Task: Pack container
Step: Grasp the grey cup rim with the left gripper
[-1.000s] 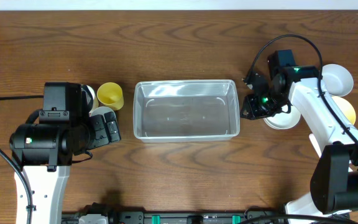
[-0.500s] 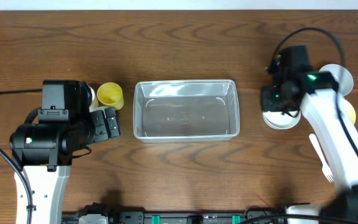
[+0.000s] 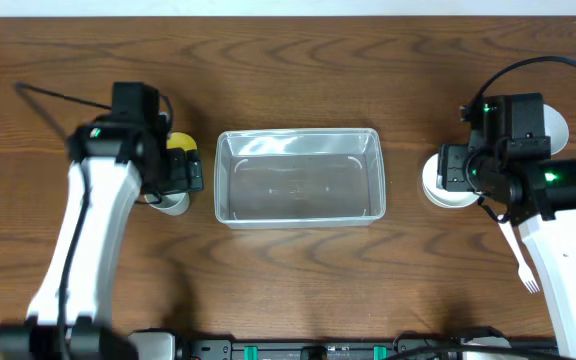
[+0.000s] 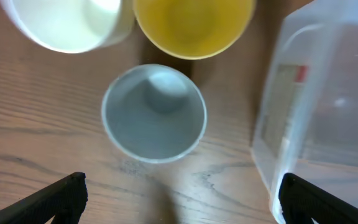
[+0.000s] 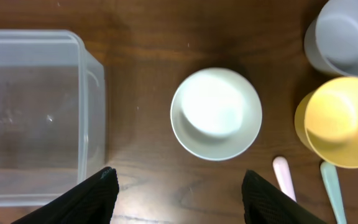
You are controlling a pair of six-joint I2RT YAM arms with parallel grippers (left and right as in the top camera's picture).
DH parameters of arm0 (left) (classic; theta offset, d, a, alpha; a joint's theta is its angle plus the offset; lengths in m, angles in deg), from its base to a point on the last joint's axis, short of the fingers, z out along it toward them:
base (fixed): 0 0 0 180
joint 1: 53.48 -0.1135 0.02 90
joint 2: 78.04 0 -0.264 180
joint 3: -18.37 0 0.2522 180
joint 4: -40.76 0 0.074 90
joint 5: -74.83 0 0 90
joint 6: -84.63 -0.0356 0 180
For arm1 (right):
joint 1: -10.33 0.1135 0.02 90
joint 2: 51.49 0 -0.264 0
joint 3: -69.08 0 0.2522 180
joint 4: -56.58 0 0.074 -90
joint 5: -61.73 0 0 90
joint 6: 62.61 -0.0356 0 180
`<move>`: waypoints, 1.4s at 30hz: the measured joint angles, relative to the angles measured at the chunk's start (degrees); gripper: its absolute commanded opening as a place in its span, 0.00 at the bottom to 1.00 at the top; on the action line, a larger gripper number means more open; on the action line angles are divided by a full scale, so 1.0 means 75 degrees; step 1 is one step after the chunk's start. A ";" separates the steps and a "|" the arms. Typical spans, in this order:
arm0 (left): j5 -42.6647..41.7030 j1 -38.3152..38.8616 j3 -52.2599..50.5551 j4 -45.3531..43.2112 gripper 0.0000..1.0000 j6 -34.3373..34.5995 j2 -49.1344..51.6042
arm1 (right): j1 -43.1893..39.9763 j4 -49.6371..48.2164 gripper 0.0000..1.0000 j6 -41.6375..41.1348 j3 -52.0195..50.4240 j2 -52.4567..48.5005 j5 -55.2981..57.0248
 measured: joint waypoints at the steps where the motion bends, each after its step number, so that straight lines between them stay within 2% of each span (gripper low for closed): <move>1: 0.0000 0.0000 0.0000 -0.0032 0.98 0.0000 0.0236 | 0.0000 0.0023 0.66 -0.0003 -0.0015 -0.0041 0.0000; 12: 0.0000 0.0000 0.0000 -0.0539 0.98 0.0000 0.1903 | 0.0000 0.0038 0.67 -0.0047 -0.0119 -0.0262 0.0003; 16: 0.0000 0.0000 0.0000 -0.0600 0.80 0.0023 0.2244 | 0.0000 0.0064 0.67 -0.0047 -0.0119 -0.0265 0.0006; 19: 0.0000 0.0000 0.0000 -0.0589 0.60 0.0029 0.2398 | 0.0000 0.0085 0.67 -0.0047 -0.0122 -0.0265 0.0006; 22: 0.0000 0.0000 0.0000 -0.0574 0.51 -0.0015 0.2413 | 0.0000 0.0093 0.68 -0.0050 -0.0122 -0.0265 0.0009; 26: 0.0000 0.0000 0.0000 -0.0542 0.27 -0.0006 0.2413 | 0.0000 0.0093 0.68 -0.0050 -0.0122 -0.0265 0.0015; 34: 0.0003 0.0000 0.0000 -0.0405 0.22 -0.0029 0.2413 | 0.0000 0.0096 0.69 -0.0047 -0.0125 -0.0265 0.0020; 36: 0.0000 0.0000 0.0000 -0.0367 0.18 -0.0017 0.2413 | 0.0000 0.0093 0.69 -0.0050 -0.0125 -0.0265 0.0023; 37: 0.0000 0.0000 0.0000 -0.0347 0.13 -0.0032 0.2413 | 0.0000 0.0096 0.69 -0.0050 -0.0125 -0.0265 0.0023; 39: 0.0000 0.0000 0.0000 -0.0347 0.08 -0.0003 0.2413 | 0.0000 0.0096 0.69 -0.0050 -0.0125 -0.0265 0.0023; 42: 0.0000 0.0000 0.0000 -0.0326 0.06 -0.0029 0.2413 | 0.0000 0.0096 0.69 -0.0050 -0.0125 -0.0265 0.0023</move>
